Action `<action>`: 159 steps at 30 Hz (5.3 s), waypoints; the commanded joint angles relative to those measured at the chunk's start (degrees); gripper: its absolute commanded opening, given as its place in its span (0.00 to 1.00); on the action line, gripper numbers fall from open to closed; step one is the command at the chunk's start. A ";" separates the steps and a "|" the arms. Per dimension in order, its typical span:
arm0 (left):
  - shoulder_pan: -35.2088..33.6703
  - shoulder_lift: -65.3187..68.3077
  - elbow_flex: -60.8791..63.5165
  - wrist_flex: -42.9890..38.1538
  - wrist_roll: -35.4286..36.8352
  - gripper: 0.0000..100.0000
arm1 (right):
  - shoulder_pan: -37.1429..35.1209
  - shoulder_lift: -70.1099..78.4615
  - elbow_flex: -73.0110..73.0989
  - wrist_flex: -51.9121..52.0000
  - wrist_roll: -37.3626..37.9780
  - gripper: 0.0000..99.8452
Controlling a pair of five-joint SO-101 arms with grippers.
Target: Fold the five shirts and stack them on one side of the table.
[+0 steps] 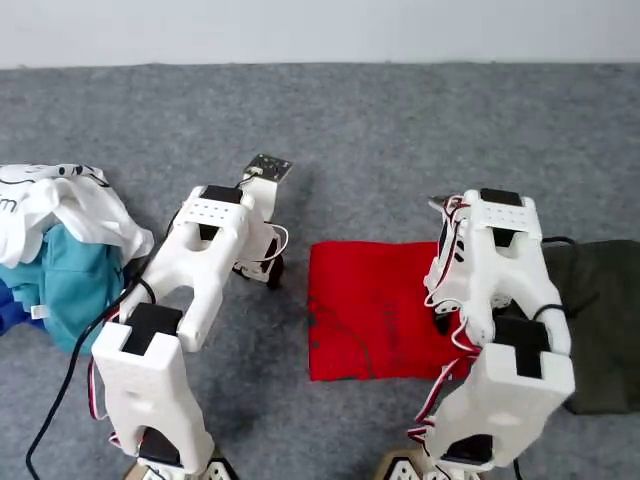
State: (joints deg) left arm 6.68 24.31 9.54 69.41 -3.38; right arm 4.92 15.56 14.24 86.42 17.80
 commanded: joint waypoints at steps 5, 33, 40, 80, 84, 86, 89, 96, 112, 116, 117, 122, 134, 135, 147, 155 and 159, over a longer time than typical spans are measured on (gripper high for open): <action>-3.69 -0.88 0.04 -1.49 0.44 0.13 | -7.96 5.23 -1.93 -5.32 -2.55 0.28; -3.69 -0.79 0.13 -1.49 0.44 0.13 | -1.45 -3.74 -16.79 -6.99 -10.81 0.01; -3.69 -0.79 0.13 -1.49 0.44 0.13 | 9.27 1.71 -24.26 -8.04 -21.89 0.01; -3.69 -0.79 0.13 -1.49 0.44 0.13 | 57.01 -3.82 -13.19 2.51 -14.68 0.10; -3.69 -0.79 0.13 -1.49 0.44 0.13 | 57.01 -3.56 -22.24 13.23 -10.99 0.15; -3.69 -0.79 0.13 -1.49 0.44 0.13 | 57.01 -3.82 -25.49 16.57 -8.35 0.15; -3.69 -0.79 0.13 -1.41 0.44 0.13 | 57.10 -6.02 -25.85 16.57 -6.15 0.15; -3.69 -0.79 0.13 -1.41 0.44 0.13 | 49.54 -16.92 -24.00 16.40 -6.42 0.15; -3.69 -0.79 0.13 -1.41 0.44 0.13 | 17.80 -9.45 -10.81 2.15 -6.51 0.15; -3.69 -0.79 0.13 -1.41 0.44 0.13 | 17.63 -5.67 -10.81 -1.63 -6.51 0.15; -3.69 -0.79 0.13 -1.41 0.44 0.13 | 17.36 -4.79 -10.90 -1.98 -6.51 0.15; -3.69 -0.79 0.13 -1.41 0.44 0.13 | 17.45 -0.66 -10.90 -6.73 -6.51 0.15; -3.69 -0.79 0.66 -1.41 0.44 0.13 | 17.63 3.65 -10.64 -13.14 -6.07 0.05; -3.69 -0.79 0.66 -1.41 0.44 0.13 | 17.63 3.91 -10.64 -13.14 -6.07 0.05; -3.69 -0.79 0.66 -1.41 0.44 0.13 | 20.35 3.91 -10.73 -12.00 -6.33 0.01; -3.69 -0.79 0.66 -1.41 0.44 0.13 | 28.44 3.74 -10.99 -12.35 -6.33 0.01; -3.69 -0.79 0.66 -1.41 0.44 0.13 | 27.91 3.74 -11.25 -13.67 -6.51 0.01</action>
State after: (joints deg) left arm 6.51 23.87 10.07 69.41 -3.21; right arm 31.91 20.31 3.60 73.76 11.12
